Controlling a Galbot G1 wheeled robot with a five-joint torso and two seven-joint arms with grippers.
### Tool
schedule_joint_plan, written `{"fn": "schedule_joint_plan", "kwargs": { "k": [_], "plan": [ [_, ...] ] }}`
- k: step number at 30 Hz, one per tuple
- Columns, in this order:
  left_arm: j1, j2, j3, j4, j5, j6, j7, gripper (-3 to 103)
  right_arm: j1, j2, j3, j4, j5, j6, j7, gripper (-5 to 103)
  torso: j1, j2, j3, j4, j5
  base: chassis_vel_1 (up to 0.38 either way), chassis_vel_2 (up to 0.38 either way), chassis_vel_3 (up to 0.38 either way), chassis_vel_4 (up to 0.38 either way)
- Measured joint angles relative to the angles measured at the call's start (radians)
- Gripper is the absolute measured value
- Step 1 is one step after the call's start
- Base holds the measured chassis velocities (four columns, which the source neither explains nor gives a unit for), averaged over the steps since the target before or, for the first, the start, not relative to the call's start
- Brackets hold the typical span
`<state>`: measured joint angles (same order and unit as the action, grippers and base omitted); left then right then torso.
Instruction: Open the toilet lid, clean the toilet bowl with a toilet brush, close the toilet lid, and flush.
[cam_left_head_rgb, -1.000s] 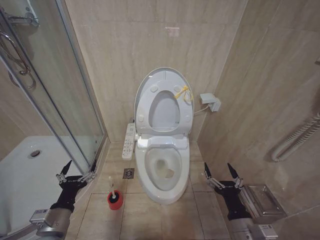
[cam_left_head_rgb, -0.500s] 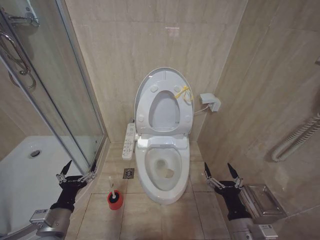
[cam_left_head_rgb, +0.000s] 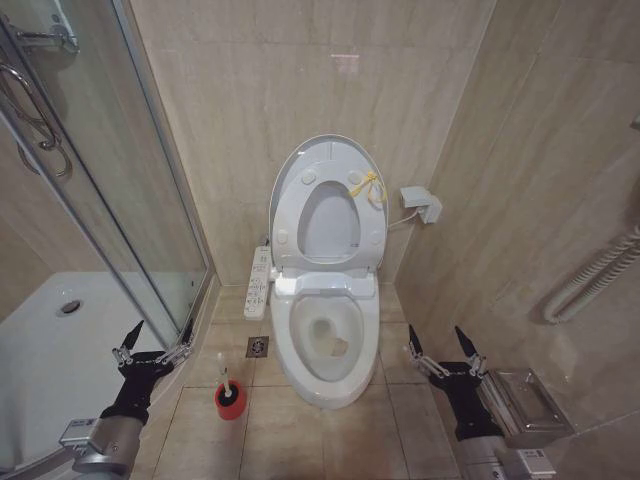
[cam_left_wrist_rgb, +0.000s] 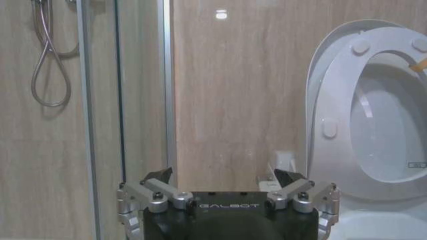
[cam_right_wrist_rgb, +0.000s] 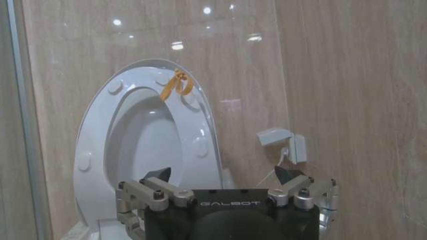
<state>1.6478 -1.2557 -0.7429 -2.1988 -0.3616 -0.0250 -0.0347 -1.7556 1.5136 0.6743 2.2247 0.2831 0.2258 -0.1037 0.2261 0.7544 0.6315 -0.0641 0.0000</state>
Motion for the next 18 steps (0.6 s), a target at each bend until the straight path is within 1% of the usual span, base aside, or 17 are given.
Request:
{"fn": "schedule_joint_plan", "kwargs": {
  "k": [18],
  "plan": [
    [0.0,0.0,0.0,0.0,0.0,0.0,0.0,100,0.0,0.0,0.0,0.0,0.0,0.0,0.0,100,0.0,0.0,0.0,0.0,0.0,0.0,0.0,0.0,0.0]
  ]
}}
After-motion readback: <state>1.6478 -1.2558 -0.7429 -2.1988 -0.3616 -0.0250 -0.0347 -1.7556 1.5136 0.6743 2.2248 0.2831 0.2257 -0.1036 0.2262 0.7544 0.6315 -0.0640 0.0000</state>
